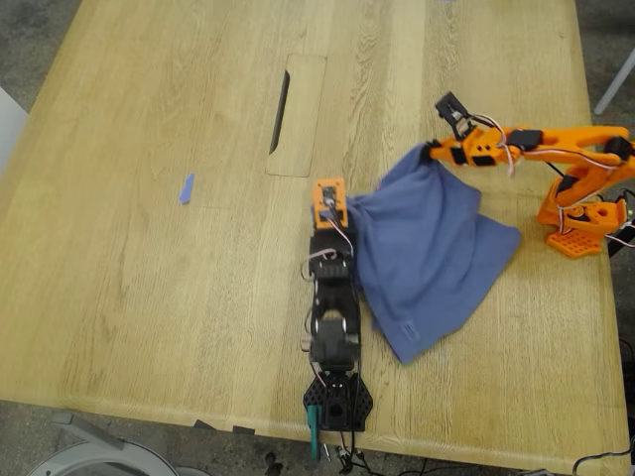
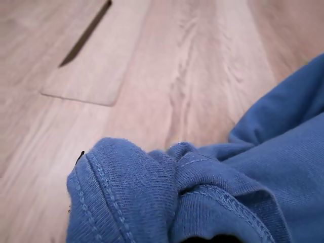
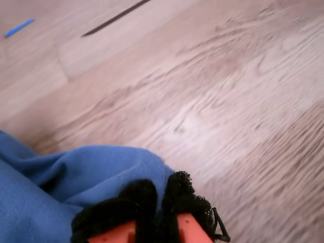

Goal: Fold a T-shirt

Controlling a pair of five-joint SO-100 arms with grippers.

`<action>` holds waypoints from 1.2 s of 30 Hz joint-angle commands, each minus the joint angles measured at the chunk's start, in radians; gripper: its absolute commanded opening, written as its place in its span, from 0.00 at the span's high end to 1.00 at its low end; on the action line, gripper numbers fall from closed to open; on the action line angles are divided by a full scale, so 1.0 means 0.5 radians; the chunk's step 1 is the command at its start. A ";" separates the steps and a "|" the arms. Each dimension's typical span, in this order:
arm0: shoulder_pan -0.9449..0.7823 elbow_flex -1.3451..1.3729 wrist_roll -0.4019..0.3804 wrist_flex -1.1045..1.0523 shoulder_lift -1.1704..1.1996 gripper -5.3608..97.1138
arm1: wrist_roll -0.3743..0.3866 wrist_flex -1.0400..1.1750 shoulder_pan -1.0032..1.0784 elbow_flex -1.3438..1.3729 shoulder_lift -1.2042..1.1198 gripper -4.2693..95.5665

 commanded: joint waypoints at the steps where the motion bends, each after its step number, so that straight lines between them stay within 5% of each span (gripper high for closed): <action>1: -0.141 -0.522 -0.003 -0.147 -0.123 0.95 | -0.006 -0.120 0.089 -0.331 -0.199 0.96; 18: -0.411 -1.454 0.000 -0.206 -0.764 0.95 | -0.025 -0.479 0.202 -1.592 -1.267 0.96; 29: -0.368 -1.730 -0.018 0.368 -0.482 0.95 | -0.003 -0.515 0.193 -1.914 -1.252 0.96; 36: -0.258 -1.577 -0.021 0.792 -0.095 0.95 | 0.009 -0.500 0.147 -1.301 -0.690 0.96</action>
